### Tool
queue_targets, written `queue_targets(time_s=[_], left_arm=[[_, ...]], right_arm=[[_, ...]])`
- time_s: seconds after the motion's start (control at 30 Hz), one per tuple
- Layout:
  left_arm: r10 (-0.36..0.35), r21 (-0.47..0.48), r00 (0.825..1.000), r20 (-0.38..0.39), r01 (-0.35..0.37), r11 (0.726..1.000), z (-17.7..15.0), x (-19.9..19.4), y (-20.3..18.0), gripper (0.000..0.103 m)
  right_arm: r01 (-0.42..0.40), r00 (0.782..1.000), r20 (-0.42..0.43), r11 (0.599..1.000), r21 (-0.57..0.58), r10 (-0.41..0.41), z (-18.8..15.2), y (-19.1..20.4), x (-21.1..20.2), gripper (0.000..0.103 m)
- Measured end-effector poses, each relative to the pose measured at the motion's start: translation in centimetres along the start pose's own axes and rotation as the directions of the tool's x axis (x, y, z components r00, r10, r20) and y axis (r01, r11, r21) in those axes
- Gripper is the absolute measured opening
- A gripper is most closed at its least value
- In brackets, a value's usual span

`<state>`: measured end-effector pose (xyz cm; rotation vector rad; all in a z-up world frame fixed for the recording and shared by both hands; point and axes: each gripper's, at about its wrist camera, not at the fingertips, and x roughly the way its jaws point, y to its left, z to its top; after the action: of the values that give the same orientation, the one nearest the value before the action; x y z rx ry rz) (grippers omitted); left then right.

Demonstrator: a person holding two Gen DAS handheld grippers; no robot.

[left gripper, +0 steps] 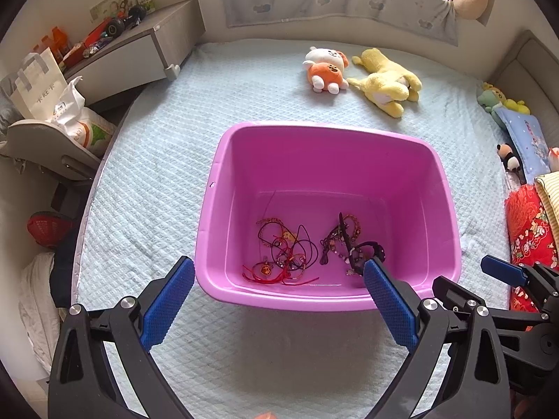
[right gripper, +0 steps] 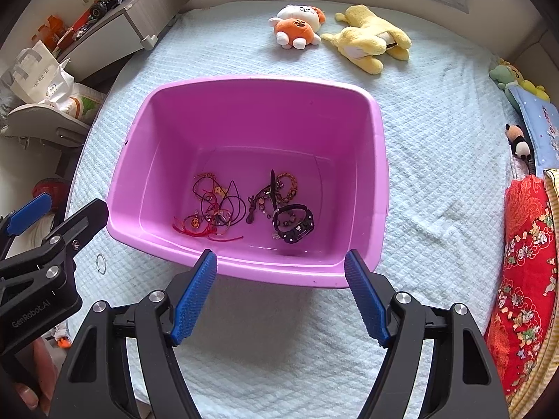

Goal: Organize jewelry

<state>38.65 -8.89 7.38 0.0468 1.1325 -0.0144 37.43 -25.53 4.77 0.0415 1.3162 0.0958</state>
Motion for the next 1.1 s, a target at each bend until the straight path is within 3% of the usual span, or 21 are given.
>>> queue_targets(time_s=[1.1], left_arm=[[-0.007, -0.006, 1.0, 0.005, 0.007, 1.0, -0.7, -1.2, 0.5, 0.096]], right_arm=[[0.017, 1.0, 0.013, 1.0, -0.021, -0.017, -0.6, 0.4, -1.7, 0.072]])
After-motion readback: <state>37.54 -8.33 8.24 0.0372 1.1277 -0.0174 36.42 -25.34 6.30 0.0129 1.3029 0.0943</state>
